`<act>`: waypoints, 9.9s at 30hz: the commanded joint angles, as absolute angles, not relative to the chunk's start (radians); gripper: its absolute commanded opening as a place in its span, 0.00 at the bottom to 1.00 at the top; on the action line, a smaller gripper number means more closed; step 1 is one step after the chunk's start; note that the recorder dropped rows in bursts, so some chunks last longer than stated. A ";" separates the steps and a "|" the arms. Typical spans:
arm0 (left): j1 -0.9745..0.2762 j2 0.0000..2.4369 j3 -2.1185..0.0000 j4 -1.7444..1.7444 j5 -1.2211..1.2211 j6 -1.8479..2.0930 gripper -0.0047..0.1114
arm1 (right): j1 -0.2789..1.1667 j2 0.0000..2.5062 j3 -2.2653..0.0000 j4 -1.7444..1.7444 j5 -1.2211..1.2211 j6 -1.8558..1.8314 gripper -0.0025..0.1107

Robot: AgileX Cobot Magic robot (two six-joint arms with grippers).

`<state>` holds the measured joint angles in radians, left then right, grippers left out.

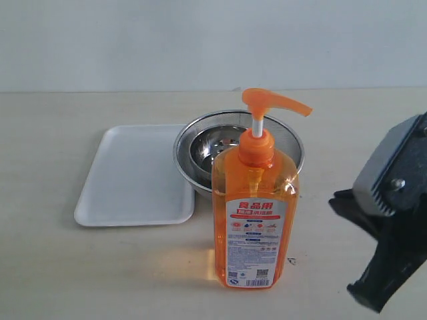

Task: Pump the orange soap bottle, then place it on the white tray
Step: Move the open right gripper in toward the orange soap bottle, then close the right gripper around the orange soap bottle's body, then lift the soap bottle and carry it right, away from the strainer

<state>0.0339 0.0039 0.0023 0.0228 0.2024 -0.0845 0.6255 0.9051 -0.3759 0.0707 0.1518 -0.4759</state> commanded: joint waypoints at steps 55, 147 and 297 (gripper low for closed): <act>0.036 0.000 0.000 0.019 0.187 -0.082 0.08 | 0.627 0.800 -0.361 0.046 0.053 -0.239 0.02; 0.018 0.000 0.000 0.019 0.187 -0.082 0.08 | 0.880 1.250 -0.470 -0.044 -0.260 -0.311 0.94; 0.018 0.000 0.000 0.019 0.187 -0.082 0.08 | 0.731 1.098 -0.466 0.014 0.135 -0.061 0.02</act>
<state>0.0231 0.0039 0.0023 0.0228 0.2024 -0.0845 0.7619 1.1007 -0.4751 0.0277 0.0678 -0.0663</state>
